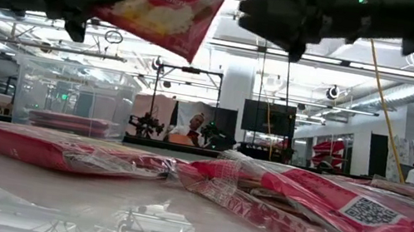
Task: Sort popcorn bags into baskets
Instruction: Put the red popcorn bag into the transparent container
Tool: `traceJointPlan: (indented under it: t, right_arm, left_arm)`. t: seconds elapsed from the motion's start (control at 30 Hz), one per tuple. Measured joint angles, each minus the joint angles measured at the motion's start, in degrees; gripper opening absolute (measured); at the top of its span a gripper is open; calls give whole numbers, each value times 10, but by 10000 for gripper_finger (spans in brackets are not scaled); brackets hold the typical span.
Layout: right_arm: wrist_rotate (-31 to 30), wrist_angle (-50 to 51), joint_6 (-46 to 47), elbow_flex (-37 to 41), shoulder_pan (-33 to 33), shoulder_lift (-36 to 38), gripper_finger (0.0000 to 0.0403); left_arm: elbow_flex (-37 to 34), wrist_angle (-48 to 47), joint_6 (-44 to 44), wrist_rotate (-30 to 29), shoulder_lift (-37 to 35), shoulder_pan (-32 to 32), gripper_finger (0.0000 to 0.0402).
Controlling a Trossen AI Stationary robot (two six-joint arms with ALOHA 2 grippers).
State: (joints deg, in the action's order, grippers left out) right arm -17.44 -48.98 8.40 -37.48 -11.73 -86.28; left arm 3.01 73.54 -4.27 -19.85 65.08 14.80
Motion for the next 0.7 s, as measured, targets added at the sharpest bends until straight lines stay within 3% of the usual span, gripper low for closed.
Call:
traceJointPlan:
  t: [0.37,0.7]
  right_arm:
    - [27,-159,-4,-4,23,-104,166]
    - [57,-137,-48,-77,53,-110,243]
  left_arm:
    - [17,55,44,9,9,4,30]
    - [22,79,55,16,9,-1,30]
